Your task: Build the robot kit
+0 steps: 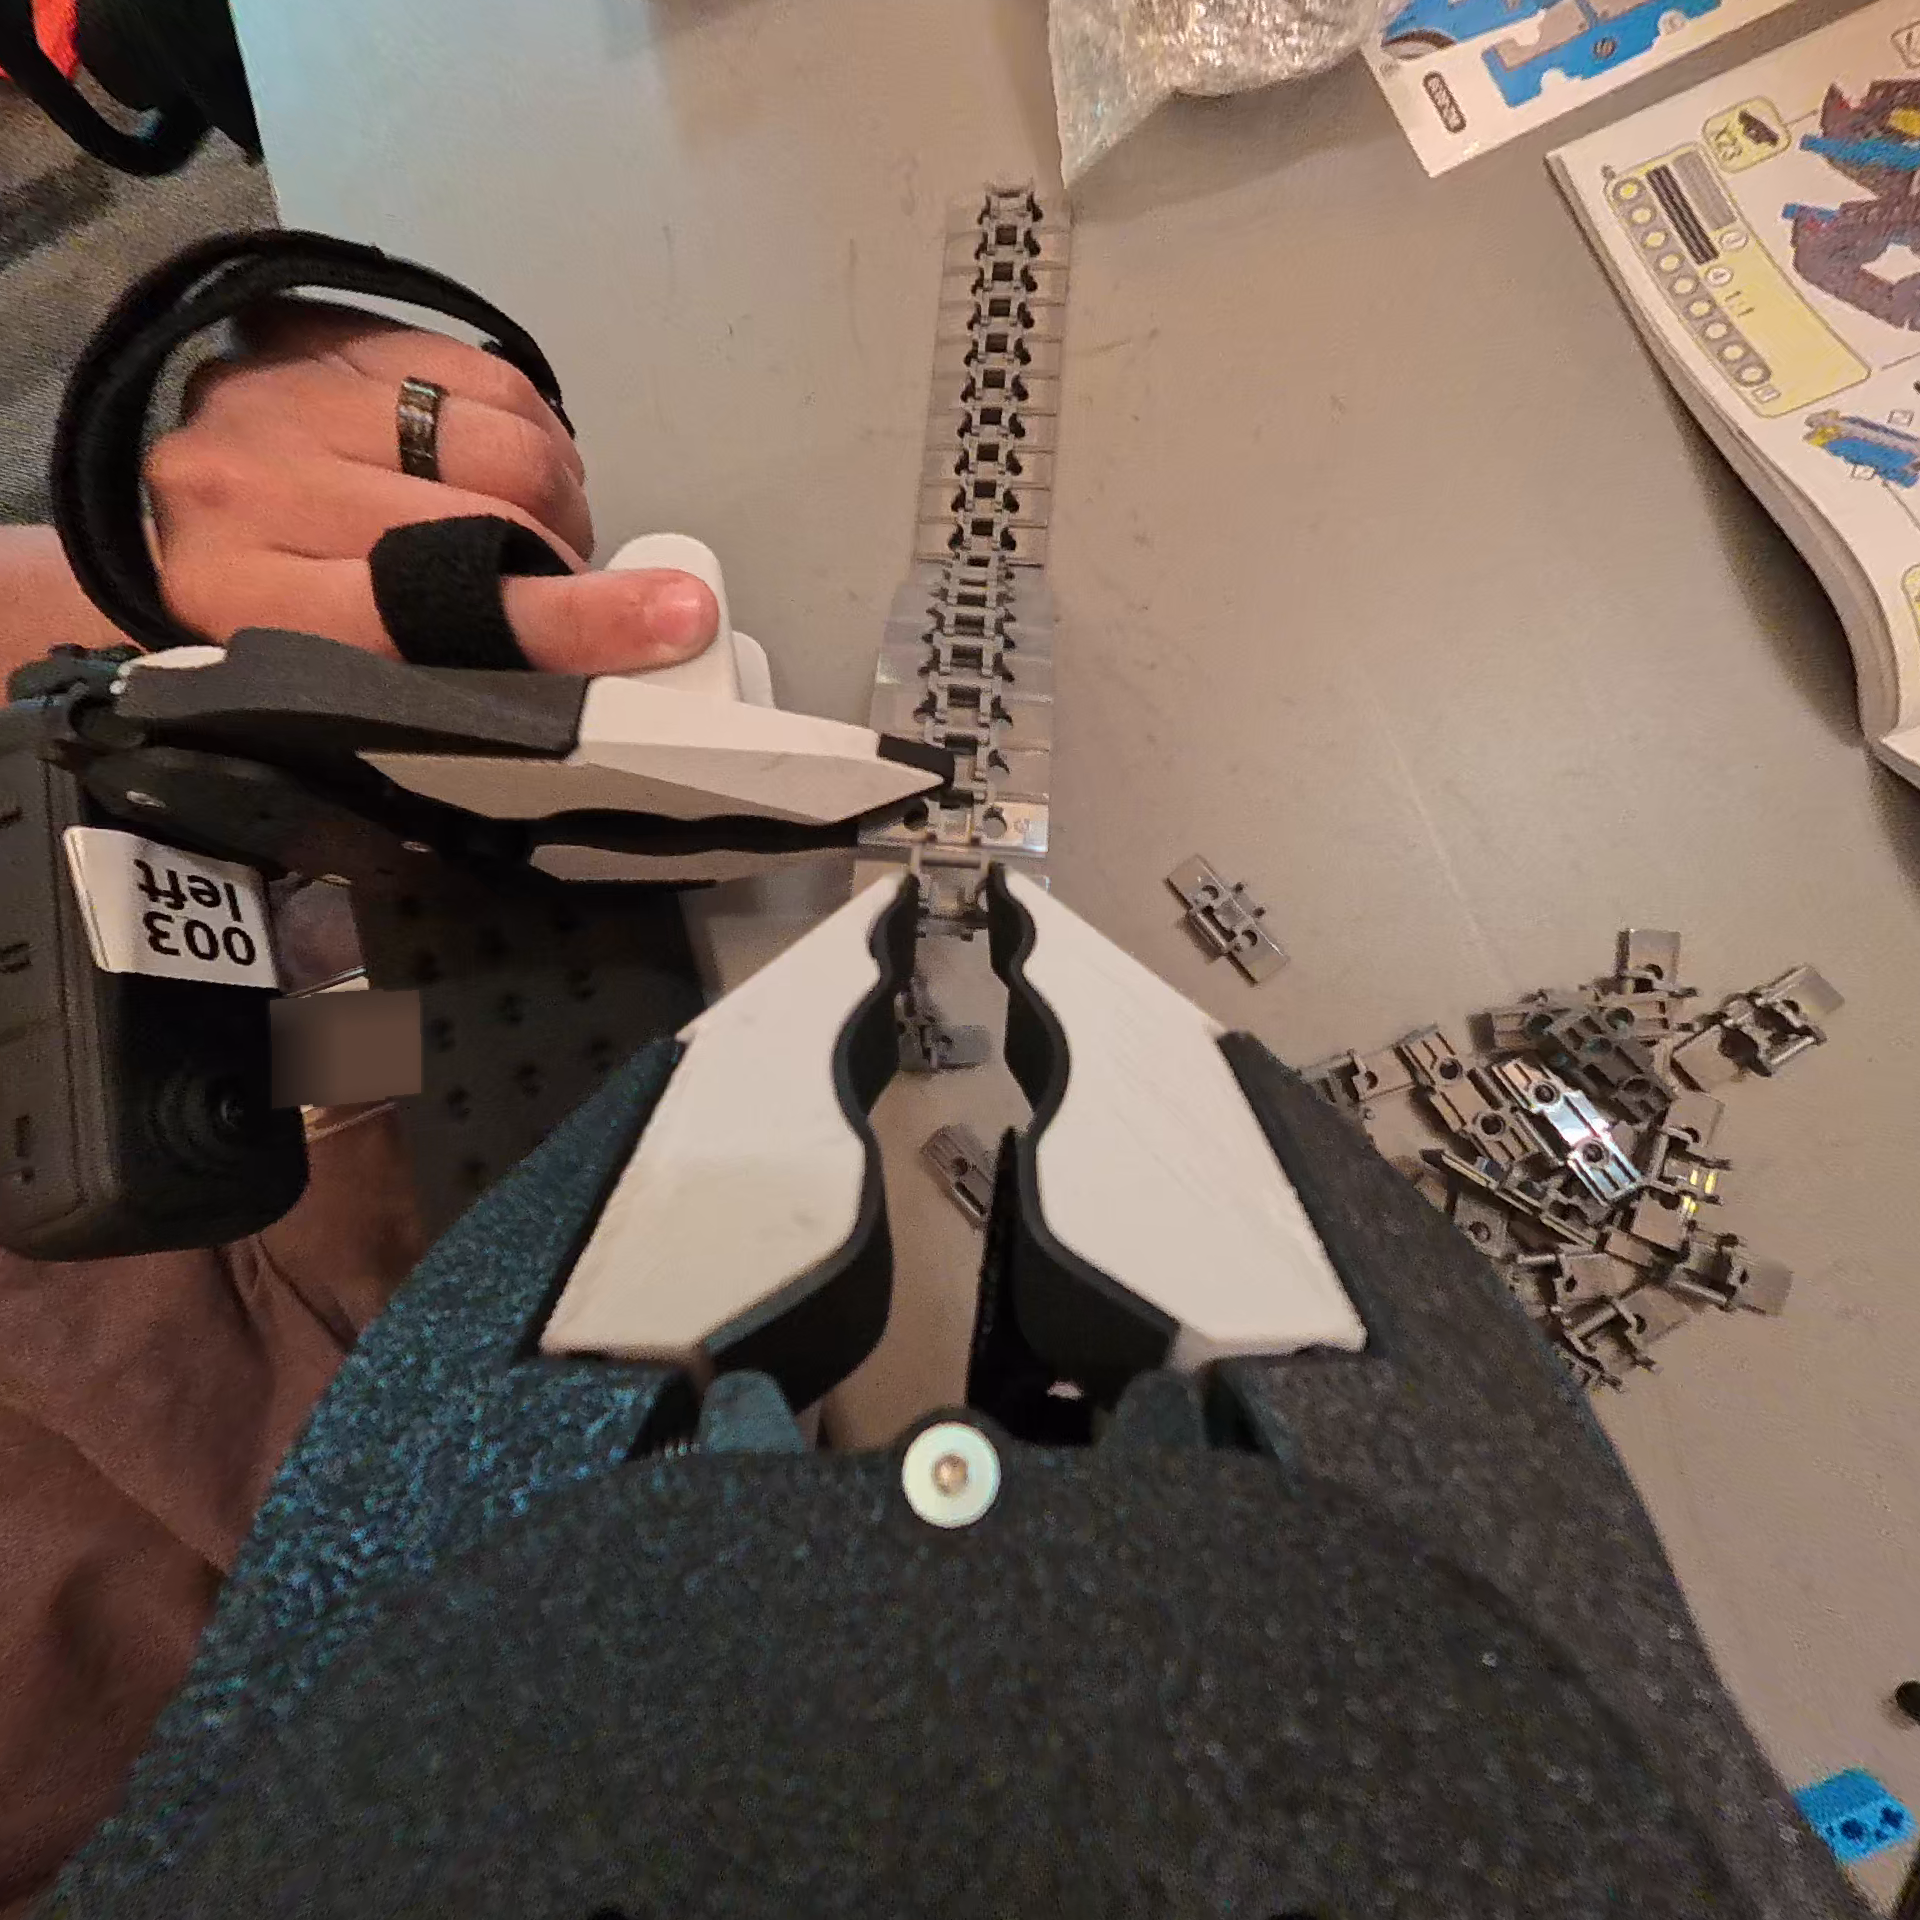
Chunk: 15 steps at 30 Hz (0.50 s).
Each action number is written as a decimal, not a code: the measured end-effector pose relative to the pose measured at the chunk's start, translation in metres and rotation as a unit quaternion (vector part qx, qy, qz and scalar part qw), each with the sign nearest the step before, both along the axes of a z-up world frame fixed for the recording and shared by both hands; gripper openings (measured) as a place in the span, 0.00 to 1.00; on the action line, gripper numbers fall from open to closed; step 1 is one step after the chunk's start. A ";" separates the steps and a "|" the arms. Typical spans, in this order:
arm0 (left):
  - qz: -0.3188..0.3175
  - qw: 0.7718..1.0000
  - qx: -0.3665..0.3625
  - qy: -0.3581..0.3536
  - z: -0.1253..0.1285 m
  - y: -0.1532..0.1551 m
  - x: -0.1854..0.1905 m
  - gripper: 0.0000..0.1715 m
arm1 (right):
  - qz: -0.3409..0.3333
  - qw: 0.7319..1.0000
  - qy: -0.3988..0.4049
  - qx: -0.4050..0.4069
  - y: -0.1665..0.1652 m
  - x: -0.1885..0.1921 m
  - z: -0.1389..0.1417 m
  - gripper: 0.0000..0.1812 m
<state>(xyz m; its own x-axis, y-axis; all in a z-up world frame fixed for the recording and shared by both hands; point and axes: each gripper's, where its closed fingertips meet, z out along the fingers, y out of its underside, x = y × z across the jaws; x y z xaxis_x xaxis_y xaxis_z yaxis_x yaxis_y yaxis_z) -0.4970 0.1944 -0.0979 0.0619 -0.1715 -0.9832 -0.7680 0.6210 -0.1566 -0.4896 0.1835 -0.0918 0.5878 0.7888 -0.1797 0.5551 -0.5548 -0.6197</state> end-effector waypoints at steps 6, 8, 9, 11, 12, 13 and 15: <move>0.003 1.000 -0.005 -0.004 0.001 0.002 -0.002 0.04 | 0.003 1.000 0.004 0.001 0.001 -0.001 -0.001 0.07; 0.004 1.000 -0.002 0.000 0.000 0.001 -0.001 0.04 | 0.002 1.000 0.006 0.004 0.002 0.000 0.000 0.07; 0.003 1.000 -0.001 0.002 -0.001 0.001 -0.001 0.04 | 0.002 1.000 0.007 0.003 0.002 0.000 0.001 0.07; 0.000 1.000 0.000 0.001 0.000 0.000 0.000 0.04 | 0.002 1.000 0.012 0.003 0.002 -0.002 0.001 0.07; -0.001 1.000 0.001 0.000 0.001 -0.001 0.000 0.04 | 0.003 1.000 0.013 0.000 0.002 -0.003 -0.001 0.07; -0.002 1.000 -0.002 0.001 0.000 -0.001 0.000 0.04 | 0.004 1.000 0.011 -0.005 0.001 -0.003 -0.002 0.07; -0.001 1.000 0.000 0.006 -0.001 -0.001 0.000 0.04 | 0.004 1.000 0.009 -0.006 0.001 -0.003 -0.004 0.08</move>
